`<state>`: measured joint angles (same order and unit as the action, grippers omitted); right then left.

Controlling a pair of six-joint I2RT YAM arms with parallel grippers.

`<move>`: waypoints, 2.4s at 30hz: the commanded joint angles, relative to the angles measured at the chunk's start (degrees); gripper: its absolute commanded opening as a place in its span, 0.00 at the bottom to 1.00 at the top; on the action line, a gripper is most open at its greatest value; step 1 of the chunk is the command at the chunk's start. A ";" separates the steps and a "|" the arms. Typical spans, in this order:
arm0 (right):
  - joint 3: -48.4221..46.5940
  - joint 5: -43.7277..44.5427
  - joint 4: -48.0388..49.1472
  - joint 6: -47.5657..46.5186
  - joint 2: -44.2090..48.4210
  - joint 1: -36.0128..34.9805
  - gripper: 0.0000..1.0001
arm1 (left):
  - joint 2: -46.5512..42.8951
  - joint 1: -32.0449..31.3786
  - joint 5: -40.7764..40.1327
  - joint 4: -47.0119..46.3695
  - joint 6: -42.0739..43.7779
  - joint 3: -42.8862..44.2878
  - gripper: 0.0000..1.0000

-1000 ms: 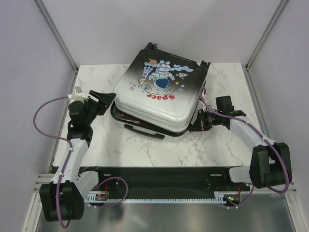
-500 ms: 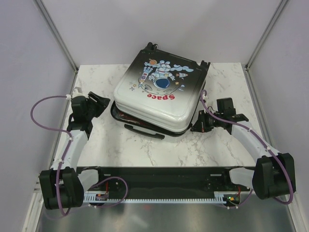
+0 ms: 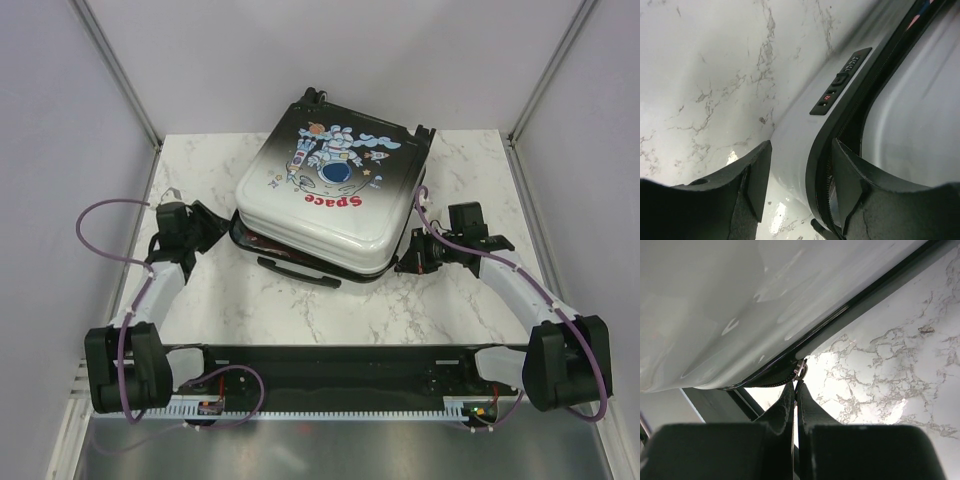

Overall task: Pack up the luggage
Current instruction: Zip the luggage at the center of the board.

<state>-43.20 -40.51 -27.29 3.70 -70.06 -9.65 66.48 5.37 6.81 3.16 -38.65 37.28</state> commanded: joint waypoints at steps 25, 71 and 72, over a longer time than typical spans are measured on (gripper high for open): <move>-4.26 8.26 -18.41 2.53 4.58 -8.10 0.00 | 3.93 -4.66 7.35 0.35 -1.32 2.98 0.02; -15.87 28.85 -23.81 9.74 7.04 -17.28 0.02 | 6.90 -15.65 -18.15 3.18 -12.94 12.11 0.02; -14.73 27.43 -22.04 9.83 7.83 -15.07 0.06 | 7.87 -15.56 -17.80 2.82 -11.55 13.42 0.02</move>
<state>-59.88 -12.25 -57.80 11.14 -63.77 -30.09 71.66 -11.86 -9.26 14.68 -46.39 44.95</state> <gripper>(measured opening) 0.036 0.081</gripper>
